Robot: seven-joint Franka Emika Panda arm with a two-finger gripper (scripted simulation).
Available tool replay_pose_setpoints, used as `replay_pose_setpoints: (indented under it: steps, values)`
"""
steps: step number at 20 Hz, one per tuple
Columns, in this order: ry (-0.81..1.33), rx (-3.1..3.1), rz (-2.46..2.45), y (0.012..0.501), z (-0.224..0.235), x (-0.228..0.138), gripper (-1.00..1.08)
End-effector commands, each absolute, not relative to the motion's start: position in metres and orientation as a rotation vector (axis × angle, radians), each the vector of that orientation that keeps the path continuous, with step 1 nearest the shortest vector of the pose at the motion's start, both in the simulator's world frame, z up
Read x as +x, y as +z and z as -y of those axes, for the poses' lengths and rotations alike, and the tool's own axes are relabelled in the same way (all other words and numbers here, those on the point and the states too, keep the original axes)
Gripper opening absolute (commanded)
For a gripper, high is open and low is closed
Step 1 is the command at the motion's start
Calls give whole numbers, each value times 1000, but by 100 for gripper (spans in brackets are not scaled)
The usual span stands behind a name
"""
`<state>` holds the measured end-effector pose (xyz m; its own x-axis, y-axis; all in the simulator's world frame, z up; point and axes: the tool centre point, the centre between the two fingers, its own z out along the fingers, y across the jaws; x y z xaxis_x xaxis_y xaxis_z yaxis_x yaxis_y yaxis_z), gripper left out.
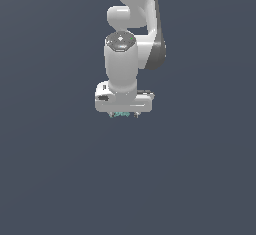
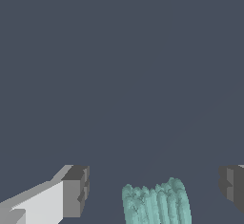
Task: Pick up the object and move it to a goal position.
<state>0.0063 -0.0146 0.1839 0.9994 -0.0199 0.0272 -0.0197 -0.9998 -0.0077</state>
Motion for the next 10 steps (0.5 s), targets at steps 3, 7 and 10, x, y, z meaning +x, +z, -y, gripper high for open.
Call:
replay_pose_setpoints:
  steps: [3,7,10]
  values:
    - [-44,-3136,-35,185,17,6,100]
    - [-49,-3151,-64,191,31,6,100]
    - [-52,-3161,-85,194,40,6,100]
